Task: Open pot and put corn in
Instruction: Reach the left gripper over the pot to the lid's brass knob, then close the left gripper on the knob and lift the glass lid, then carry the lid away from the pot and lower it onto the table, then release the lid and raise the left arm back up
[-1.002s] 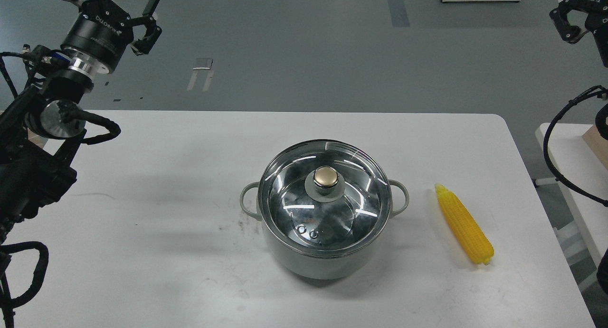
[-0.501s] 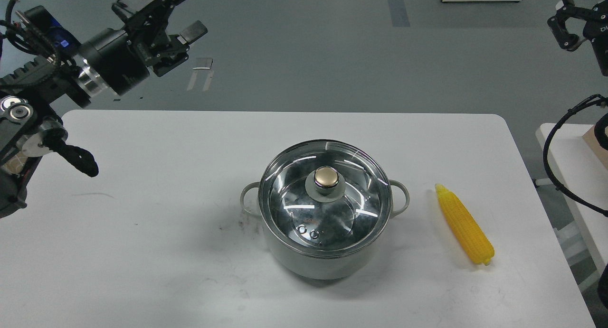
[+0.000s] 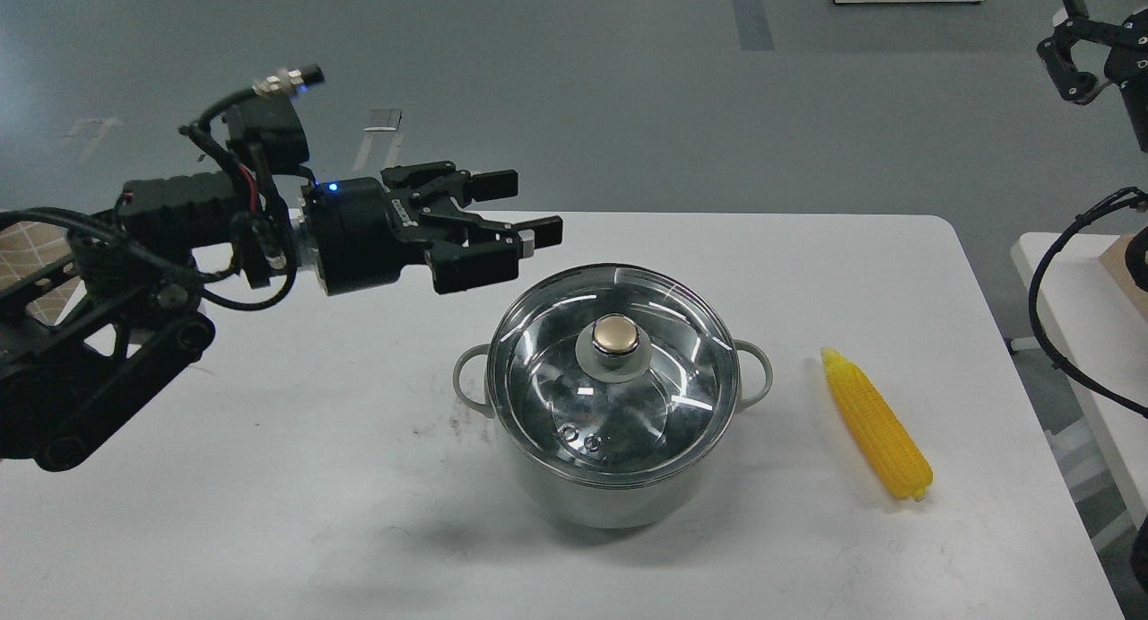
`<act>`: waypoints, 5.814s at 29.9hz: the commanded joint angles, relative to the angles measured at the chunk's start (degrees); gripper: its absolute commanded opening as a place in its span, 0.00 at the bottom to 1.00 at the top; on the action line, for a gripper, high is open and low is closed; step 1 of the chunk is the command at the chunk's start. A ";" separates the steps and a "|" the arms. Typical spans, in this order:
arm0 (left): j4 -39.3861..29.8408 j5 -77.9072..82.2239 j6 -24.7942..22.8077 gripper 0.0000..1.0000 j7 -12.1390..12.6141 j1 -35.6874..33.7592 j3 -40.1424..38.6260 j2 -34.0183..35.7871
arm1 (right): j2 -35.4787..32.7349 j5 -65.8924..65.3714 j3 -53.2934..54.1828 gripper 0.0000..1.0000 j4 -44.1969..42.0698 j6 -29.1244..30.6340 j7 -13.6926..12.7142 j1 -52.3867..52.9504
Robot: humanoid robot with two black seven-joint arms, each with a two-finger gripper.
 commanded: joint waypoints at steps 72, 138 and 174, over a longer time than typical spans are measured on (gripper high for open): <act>4.21 -0.58 14.65 0.33 -1.10 -0.18 2.43 12.55 | 1.12 0.08 0.22 1.00 0.02 0.00 0.08 -0.35; 37.88 -15.88 40.32 0.80 -1.10 26.55 7.88 13.44 | 1.56 0.08 0.04 1.00 0.02 0.00 0.08 -1.41; 42.80 -107.12 3.76 0.98 2.02 -16.35 -2.14 -1.14 | -38.51 -50.44 -18.50 1.00 42.02 0.00 -0.27 -13.27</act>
